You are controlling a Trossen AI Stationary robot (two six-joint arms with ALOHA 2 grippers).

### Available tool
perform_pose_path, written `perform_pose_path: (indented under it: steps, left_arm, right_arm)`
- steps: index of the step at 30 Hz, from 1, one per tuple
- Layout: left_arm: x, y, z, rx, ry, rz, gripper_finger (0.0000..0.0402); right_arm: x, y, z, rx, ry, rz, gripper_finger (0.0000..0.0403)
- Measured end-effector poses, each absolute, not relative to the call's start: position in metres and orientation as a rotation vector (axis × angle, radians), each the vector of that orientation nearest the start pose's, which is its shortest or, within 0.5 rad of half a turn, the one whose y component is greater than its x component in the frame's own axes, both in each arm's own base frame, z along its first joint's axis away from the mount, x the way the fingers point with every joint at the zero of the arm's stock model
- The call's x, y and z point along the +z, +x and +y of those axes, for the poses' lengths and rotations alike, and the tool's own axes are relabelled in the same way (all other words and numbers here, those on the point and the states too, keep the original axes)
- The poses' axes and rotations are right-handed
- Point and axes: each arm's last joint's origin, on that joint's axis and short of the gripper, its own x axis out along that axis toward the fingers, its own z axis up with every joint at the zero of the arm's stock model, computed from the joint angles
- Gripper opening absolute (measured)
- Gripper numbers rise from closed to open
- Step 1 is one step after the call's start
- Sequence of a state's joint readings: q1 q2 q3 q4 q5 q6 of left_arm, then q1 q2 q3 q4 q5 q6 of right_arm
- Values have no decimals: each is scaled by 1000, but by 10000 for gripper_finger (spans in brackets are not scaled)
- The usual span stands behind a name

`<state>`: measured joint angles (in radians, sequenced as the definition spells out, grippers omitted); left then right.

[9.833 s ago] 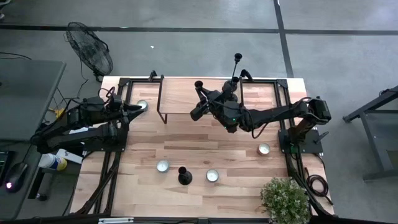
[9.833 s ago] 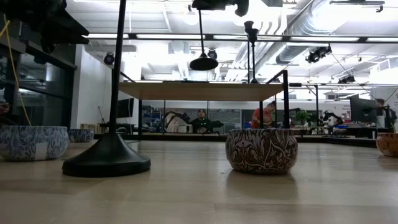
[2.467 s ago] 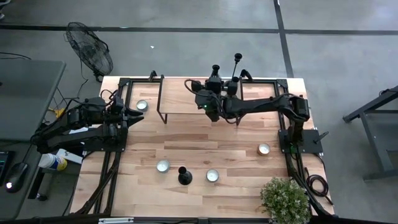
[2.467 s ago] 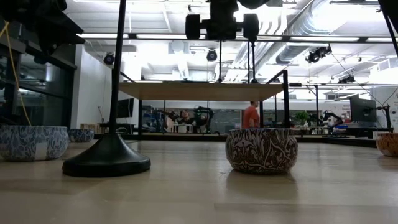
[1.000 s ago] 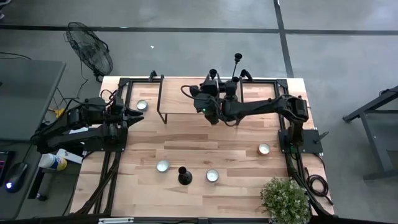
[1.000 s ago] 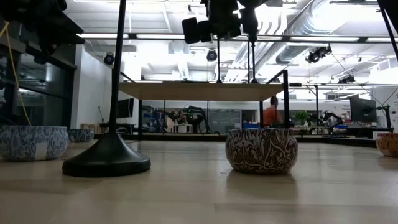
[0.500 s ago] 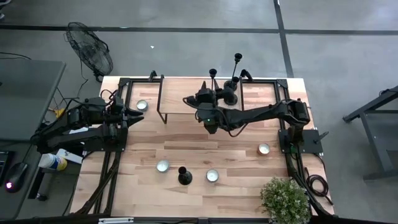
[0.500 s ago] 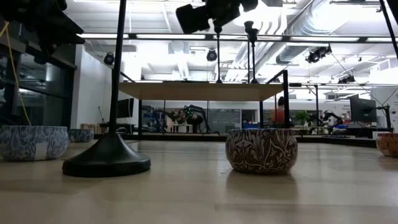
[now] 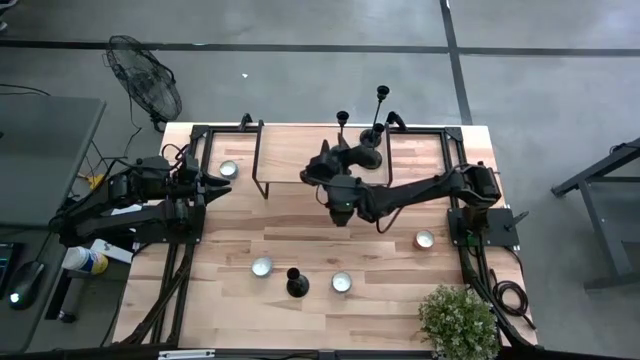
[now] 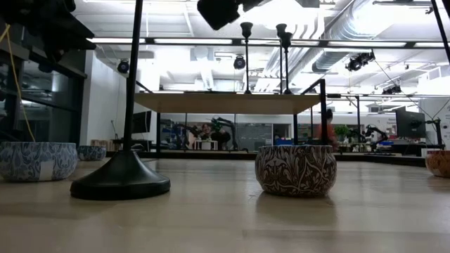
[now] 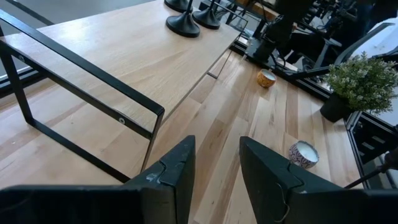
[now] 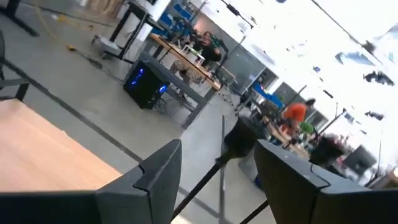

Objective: Pick & Place candle stick holders
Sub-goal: Put the black candle holder on the shelf and align it with the left black candle holder

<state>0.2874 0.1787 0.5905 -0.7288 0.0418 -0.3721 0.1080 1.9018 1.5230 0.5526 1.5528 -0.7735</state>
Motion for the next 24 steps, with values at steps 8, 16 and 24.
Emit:
perform_pose_path:
  steps: [8,16,24]
  left_arm:
    - [273,51,14,300,-419,265,122]
    - [273,51,14,300,-419,265,122]
    - [273,51,14,299,-419,264,122]
  right_arm:
    - [356,414,30,-1172,-598,339,195]
    - [389,378,32,-528,-436,196,195]
    - [387,352,34,-202,-415,367,195]
